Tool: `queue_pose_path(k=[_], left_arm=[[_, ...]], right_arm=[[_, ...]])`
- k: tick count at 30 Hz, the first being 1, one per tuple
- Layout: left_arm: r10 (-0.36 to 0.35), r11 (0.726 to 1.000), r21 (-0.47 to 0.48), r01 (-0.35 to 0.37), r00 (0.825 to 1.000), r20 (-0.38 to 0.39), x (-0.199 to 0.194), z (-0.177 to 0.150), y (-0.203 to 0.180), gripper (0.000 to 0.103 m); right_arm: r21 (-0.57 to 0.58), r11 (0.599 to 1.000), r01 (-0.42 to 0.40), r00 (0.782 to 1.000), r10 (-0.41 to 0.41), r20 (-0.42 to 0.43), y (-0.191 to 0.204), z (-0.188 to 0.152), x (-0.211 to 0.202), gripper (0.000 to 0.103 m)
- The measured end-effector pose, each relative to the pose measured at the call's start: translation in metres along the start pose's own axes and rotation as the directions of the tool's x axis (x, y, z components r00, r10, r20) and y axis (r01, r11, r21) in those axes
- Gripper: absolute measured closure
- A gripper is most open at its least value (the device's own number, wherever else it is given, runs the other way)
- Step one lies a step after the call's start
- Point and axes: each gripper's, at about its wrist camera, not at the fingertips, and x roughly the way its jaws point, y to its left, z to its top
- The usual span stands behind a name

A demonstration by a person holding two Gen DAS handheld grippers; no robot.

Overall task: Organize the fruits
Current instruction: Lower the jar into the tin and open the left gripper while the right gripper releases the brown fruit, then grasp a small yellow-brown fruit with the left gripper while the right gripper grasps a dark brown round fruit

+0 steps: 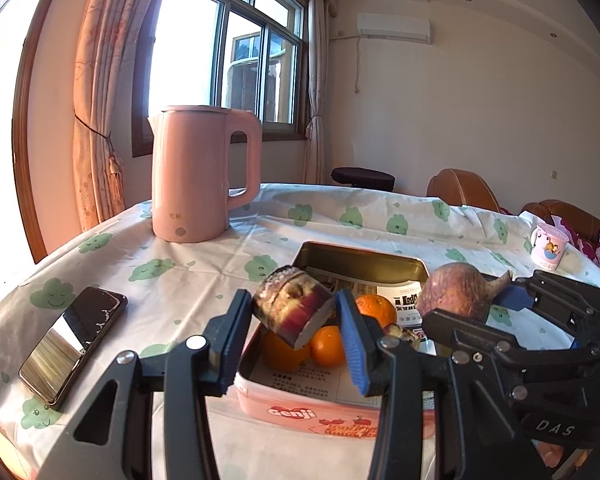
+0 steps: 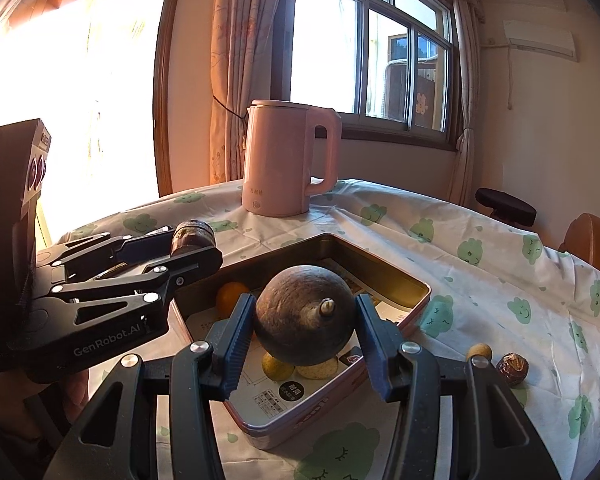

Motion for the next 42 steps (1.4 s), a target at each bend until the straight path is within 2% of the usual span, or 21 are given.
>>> queue_pose_path(k=[14,16,18,21,25,33,37,42], left_arm=[[-0.009,1.0,0.024,0.011,0.999,-0.052,0.01,-0.008,-0.005,0.056],[-0.01,1.0,0.027,0.011,0.999,-0.047,0.008,-0.009,-0.007,0.047],[0.0,0.999,0.032,0.001,0.999,-0.037,0.006,-0.008,-0.007,0.044],[0.003,1.0,0.019,-0.003,1.0,-0.018,0.002,-0.005,-0.004,0.034],[0.011,1.0,0.005,-0.011,1.0,0.0,-0.002,-0.001,0.0,0.03],[-0.02,1.0,-0.01,0.02,1.0,0.005,0.0,0.01,-0.012,0.03],[-0.064,0.998,0.026,0.063,0.998,0.011,0.001,0.016,-0.04,0.02],[-0.117,0.991,0.065,0.116,0.993,0.009,0.008,0.024,-0.079,0.02]], right_arm=[[0.013,1.0,-0.025,0.995,0.026,-0.094,-0.003,-0.008,0.018,0.05],[0.014,0.999,-0.042,0.993,0.044,-0.108,-0.003,-0.009,0.02,0.049],[0.01,0.999,-0.033,0.995,0.034,-0.096,-0.002,-0.009,0.017,0.044],[0.008,1.0,-0.016,0.997,0.017,-0.081,-0.004,-0.009,0.012,0.039],[0.021,1.0,0.006,0.998,-0.004,-0.064,-0.013,-0.01,0.002,0.039],[0.044,0.988,0.146,0.988,-0.144,-0.049,-0.068,-0.011,-0.032,0.039],[0.083,0.963,0.258,0.965,-0.251,-0.078,-0.112,-0.016,-0.046,0.039],[0.177,0.919,0.351,0.934,-0.33,-0.14,-0.164,-0.025,-0.051,0.039]])
